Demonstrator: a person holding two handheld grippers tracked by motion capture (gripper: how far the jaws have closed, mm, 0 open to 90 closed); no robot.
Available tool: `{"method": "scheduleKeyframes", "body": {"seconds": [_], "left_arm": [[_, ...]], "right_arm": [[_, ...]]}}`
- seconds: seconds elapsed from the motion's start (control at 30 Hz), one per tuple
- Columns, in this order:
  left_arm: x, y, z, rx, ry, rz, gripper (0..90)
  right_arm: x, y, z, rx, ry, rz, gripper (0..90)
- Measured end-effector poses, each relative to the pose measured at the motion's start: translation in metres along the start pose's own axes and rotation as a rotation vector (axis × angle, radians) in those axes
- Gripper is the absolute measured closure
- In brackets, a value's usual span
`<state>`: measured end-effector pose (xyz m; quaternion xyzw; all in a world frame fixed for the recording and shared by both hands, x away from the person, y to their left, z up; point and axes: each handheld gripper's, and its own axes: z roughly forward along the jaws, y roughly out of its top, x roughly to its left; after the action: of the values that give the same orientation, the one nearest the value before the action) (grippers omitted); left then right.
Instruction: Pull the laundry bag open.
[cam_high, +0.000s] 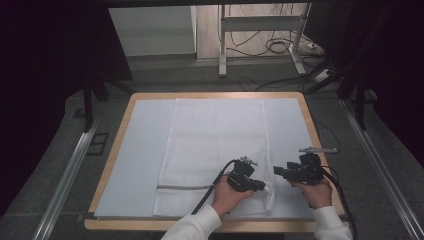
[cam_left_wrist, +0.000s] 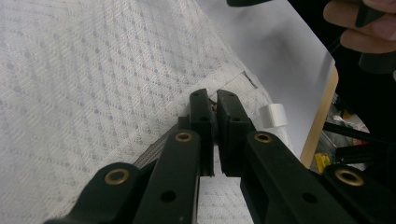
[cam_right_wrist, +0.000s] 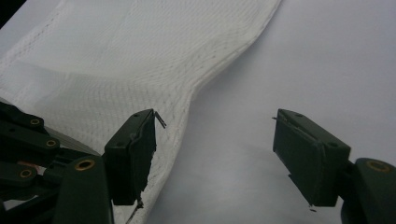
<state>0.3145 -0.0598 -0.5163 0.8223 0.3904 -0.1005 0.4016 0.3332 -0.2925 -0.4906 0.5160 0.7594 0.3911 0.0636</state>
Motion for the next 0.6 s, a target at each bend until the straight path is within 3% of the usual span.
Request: {"method": "scheduleKeyframes", "body": {"seconds": [0.3, 0.6], "left_arm": [[0.000, -0.001, -0.007, -0.017, 0.001, 0.006, 86.7], [0.004, -0.002, -0.020, -0.036, 0.008, 0.003, 86.7]], "right_arm": [[0.005, 0.002, 0.007, 0.016, 0.054, 0.038, 29.2], [0.006, 0.005, 0.001, -0.010, 0.072, 0.060, 29.3]]}}
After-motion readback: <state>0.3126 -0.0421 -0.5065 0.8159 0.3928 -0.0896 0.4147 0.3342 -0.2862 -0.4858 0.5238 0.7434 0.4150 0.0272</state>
